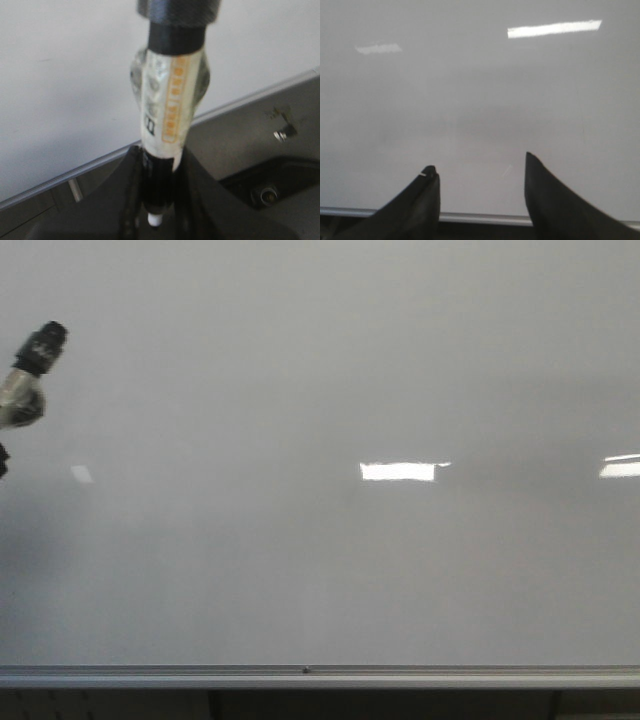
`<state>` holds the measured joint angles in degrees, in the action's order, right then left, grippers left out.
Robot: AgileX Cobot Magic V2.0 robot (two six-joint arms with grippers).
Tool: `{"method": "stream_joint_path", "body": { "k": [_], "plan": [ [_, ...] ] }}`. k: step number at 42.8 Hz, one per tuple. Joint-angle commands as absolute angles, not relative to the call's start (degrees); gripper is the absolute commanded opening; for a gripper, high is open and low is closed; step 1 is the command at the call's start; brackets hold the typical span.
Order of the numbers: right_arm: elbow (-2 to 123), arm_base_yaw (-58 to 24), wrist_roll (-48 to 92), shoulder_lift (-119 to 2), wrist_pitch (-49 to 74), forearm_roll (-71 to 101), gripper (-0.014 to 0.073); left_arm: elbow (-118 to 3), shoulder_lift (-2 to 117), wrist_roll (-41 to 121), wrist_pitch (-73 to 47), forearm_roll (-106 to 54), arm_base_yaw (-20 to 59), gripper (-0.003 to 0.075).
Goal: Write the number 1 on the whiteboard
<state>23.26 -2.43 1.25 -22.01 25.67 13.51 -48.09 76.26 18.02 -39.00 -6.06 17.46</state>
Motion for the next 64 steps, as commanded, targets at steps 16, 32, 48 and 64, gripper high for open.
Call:
{"method": "stream_joint_path", "body": {
  "k": [16,32,48,64],
  "plan": [
    [41.9,-4.3,27.0,-45.1,43.4,39.0,0.0416,-59.4,74.5,43.3,-57.5,-24.5,32.8,-0.0020],
    [52.0,-4.8,53.2,-64.2,73.4,71.0,0.0490,-59.9,74.5,53.2,-68.0,-38.7,32.7,-0.0020],
    [58.5,-13.4,53.5,-73.6,76.5,72.2,0.0490,-59.9,74.5,54.2,-69.1,-40.6,32.7,-0.0020],
    [59.0,-21.8,53.4,-76.6,76.0,73.4,0.0489,-59.9,74.5,55.5,-69.1,-41.0,32.7,-0.0020]
  ]
}}
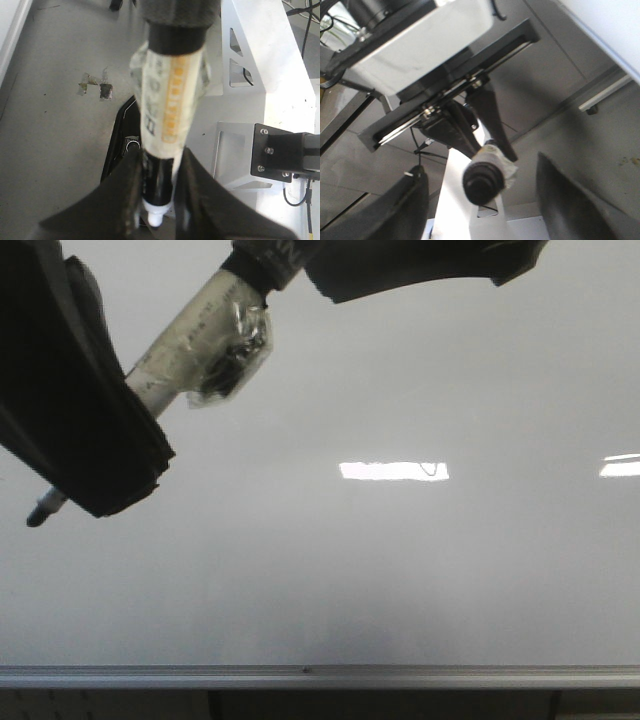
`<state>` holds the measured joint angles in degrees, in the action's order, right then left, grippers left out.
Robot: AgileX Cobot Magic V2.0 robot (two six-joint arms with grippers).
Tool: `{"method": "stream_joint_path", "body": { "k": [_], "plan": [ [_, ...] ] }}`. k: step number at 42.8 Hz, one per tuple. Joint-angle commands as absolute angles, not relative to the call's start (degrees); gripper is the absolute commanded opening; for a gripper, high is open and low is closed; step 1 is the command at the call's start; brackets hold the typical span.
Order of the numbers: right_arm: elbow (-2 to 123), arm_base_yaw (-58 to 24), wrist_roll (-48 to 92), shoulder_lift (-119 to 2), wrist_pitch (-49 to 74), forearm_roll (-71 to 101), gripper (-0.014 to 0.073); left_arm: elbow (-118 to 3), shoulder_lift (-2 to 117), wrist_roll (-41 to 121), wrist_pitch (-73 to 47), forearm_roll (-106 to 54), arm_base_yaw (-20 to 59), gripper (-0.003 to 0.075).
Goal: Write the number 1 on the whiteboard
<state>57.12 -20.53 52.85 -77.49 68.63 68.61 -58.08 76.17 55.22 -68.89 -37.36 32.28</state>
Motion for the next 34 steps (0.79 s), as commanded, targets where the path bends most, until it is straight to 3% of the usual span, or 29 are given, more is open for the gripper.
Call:
{"method": "stream_joint_path", "body": {
  "k": [1,12,29,34],
  "plan": [
    [59.0,-22.2,53.4,-76.8,75.9,73.8,0.0489,-59.9,74.5,55.5,-69.1,-41.1,32.7,-0.0020],
    [59.0,-24.7,53.4,-79.2,75.4,74.8,0.0450,-59.9,74.5,55.6,-69.1,-41.7,32.7,-0.0020],
    [59.0,-24.7,53.4,-79.2,72.9,74.9,-0.0067,-59.9,74.5,55.6,-69.0,-41.7,32.7,-0.0020],
    [59.0,-24.7,53.6,-79.2,72.4,74.8,-0.0060,-59.9,74.5,55.6,-68.3,-41.7,32.7,-0.0002]
  ]
}}
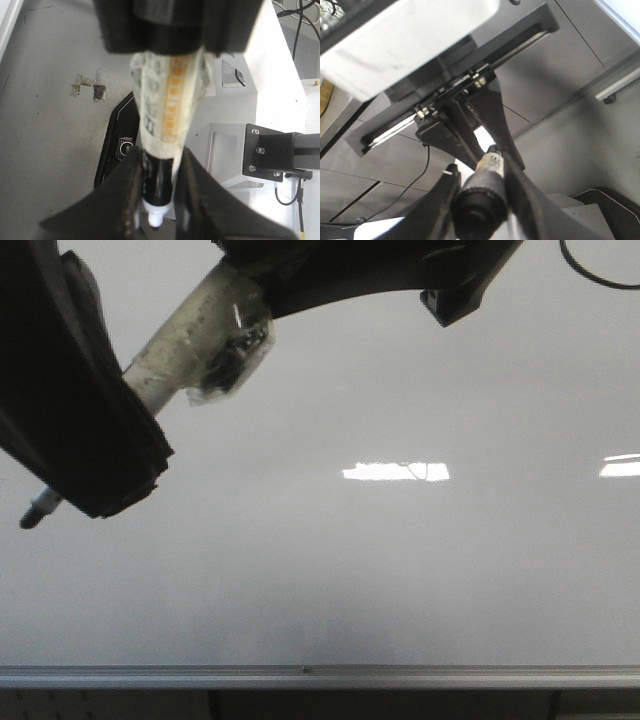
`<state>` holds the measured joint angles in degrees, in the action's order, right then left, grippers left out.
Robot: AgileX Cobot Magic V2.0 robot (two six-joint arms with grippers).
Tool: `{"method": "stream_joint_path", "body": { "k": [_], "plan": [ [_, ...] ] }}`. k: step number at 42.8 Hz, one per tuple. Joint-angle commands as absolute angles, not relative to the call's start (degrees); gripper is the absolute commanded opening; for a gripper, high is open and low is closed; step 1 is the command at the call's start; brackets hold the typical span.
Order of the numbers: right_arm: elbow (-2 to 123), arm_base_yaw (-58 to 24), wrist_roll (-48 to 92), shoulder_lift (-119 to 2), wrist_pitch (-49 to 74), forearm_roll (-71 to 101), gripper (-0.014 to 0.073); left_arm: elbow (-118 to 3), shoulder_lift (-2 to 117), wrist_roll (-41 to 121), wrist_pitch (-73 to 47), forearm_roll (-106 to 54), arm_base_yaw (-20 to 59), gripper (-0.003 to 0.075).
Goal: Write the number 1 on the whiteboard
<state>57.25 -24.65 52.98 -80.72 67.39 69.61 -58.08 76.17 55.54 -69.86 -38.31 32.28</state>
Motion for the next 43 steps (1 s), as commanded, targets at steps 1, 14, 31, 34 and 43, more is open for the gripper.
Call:
{"method": "stream_joint_path", "body": {
  "k": [1,14,31,34,43],
  "plan": [
    [59.0,-24.7,53.6,-79.2,72.3,74.8,-0.0060,-59.9,74.5,55.6,-68.3,-41.7,32.7,0.0014],
    [59.0,-23.9,52.9,-74.0,61.6,69.4,-0.0060,-59.9,74.5,55.6,-65.4,-41.7,32.7,0.0567],
    [51.7,-12.2,47.6,-59.5,47.8,59.6,-0.0060,-60.0,74.2,55.6,-60.9,-40.9,32.7,0.0541],
    [48.1,-10.1,47.6,-54.9,42.0,59.2,-0.0060,-60.0,74.2,55.6,-60.1,-40.8,32.7,0.0455],
    [38.1,-8.0,48.1,-43.5,28.6,59.2,-0.0060,-60.0,74.2,55.4,-53.6,-38.7,32.7,0.0079]
  ]
}}
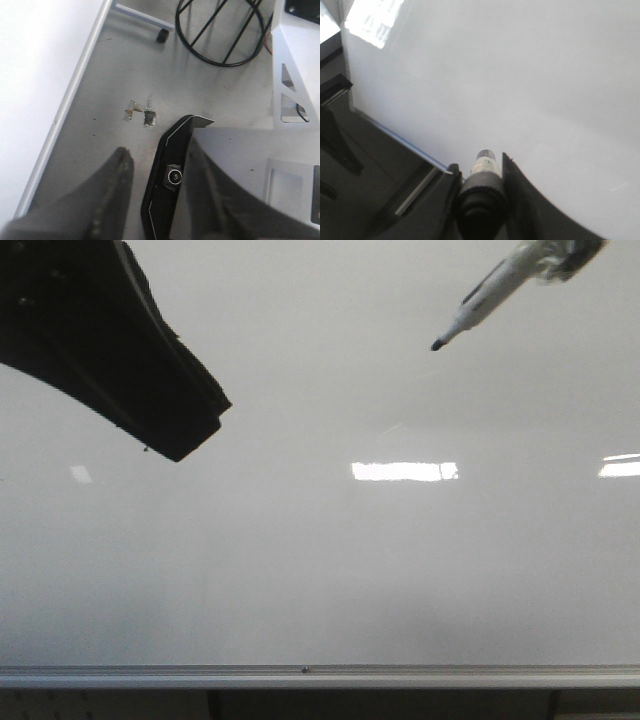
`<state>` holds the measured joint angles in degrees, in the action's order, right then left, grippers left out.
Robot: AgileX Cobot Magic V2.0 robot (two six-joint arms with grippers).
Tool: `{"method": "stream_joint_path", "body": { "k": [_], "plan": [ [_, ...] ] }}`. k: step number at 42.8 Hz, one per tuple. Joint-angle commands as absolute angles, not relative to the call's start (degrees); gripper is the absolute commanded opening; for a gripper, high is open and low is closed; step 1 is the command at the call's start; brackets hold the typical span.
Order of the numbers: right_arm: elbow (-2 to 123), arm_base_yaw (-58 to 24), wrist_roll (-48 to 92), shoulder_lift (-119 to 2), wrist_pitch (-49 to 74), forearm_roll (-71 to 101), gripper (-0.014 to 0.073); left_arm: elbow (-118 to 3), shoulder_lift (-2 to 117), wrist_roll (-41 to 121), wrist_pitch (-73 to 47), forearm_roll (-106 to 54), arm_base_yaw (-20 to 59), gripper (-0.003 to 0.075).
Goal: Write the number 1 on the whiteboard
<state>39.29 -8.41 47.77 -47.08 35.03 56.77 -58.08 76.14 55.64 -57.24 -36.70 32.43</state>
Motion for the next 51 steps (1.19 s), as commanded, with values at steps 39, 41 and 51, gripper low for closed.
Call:
{"method": "stream_joint_path", "body": {
  "k": [39,41,51],
  "plan": [
    [37.6,-8.0,48.1,-45.4,18.2,59.3,-0.0060,-26.8,27.3,31.1,-11.1,-30.0,3.0,-0.0020],
    [38.7,-8.0,48.1,-47.2,18.0,59.3,-0.0060,-26.5,26.5,31.1,-11.1,-30.0,3.0,-0.0020],
    [46.3,-8.0,48.4,-58.1,16.0,59.3,-0.0060,-26.1,26.1,31.1,-11.1,-30.0,3.0,-0.0020]
  ]
}}
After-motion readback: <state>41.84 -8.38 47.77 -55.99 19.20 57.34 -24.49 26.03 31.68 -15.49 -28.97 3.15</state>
